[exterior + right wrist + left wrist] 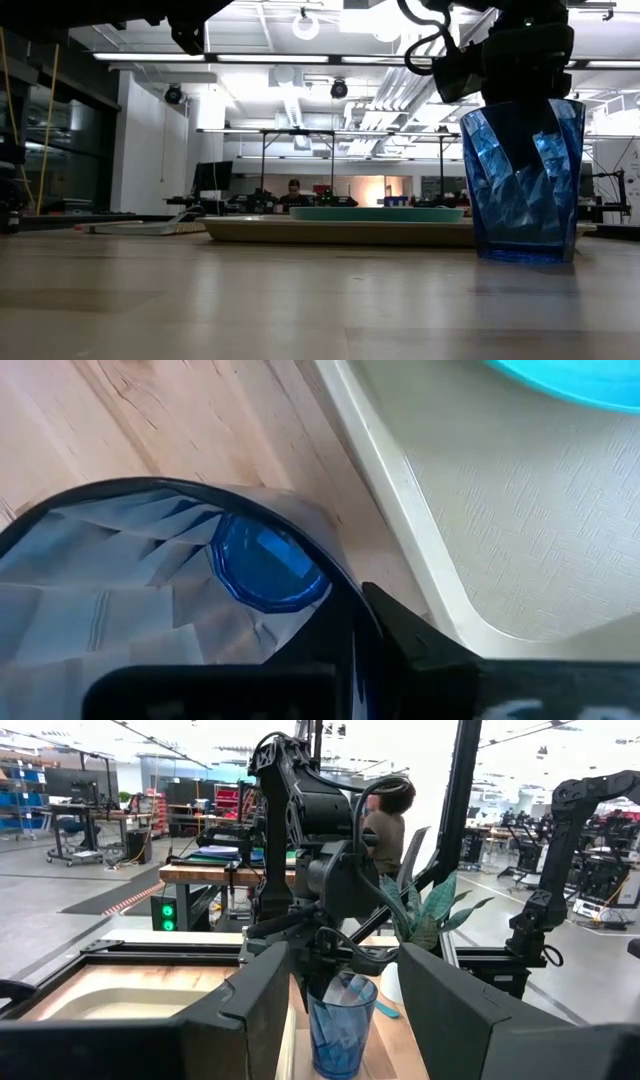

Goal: Pick and place plate/cup/fork/spoon on tray
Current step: Put the blue cup on the gray table tray to the top right of the light blue plate

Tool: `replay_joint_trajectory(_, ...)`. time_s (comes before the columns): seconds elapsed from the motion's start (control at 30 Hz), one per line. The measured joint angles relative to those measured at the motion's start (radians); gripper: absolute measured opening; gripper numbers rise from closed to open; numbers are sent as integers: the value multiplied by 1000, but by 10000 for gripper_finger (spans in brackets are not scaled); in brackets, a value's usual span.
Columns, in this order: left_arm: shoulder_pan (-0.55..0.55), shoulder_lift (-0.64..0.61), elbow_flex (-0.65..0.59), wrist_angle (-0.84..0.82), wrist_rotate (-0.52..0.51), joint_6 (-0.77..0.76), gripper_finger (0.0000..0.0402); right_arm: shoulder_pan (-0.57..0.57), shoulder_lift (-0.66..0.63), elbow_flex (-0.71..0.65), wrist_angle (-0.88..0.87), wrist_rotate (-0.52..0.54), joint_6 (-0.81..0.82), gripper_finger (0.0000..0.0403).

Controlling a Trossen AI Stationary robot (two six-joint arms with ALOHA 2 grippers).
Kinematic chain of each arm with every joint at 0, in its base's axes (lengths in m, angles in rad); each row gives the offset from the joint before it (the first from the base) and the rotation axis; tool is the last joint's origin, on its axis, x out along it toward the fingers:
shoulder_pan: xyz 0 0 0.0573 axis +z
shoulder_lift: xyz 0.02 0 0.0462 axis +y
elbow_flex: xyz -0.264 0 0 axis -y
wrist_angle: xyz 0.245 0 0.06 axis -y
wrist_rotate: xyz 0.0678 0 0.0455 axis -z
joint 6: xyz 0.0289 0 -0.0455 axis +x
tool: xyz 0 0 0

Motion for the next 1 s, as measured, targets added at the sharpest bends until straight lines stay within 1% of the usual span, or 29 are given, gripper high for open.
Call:
replay_joint_trajectory(0.13, 0, 0, 0, 0, 0, 0, 168, 0, 0, 0, 0, 0, -16, 9)
replay_joint_trajectory(0.3, 0, 0, 0, 0, 0, 0, 168, 0, 0, 0, 0, -2, -18, 4)
replay_joint_trajectory(0.37, 0, 0, 0, 0, 0, 0, 168, 0, -1, 0, -1, -20, -27, 3)
replay_joint_trajectory(0.5, 0, 0, 0, 0, 0, 0, 168, 0, -11, 3, -32, -94, -52, 2)
replay_joint_trajectory(0.57, 0, 0, 0, 0, 0, 0, 168, 1, -23, 20, -53, -102, -63, 1)
replay_joint_trajectory(0.67, 0, 0, 0, 0, 0, 0, 168, 3, -54, 62, -74, -87, -85, 1)
replay_joint_trajectory(0.77, 0, 0, 0, 0, 0, 0, 168, 3, -96, 116, -79, -39, -125, 1)
replay_joint_trajectory(0.87, 0, 0, 0, 0, 0, 0, 168, 3, -137, 171, -78, 71, -176, 1)
replay_joint_trajectory(0.93, 0, 0, 0, 0, 0, 0, 168, -2, -158, 204, -81, 190, -228, 1)
replay_joint_trajectory(1.0, 0, 0, 0, 0, 0, 0, 168, -14, -171, 233, -79, 336, -290, 1)
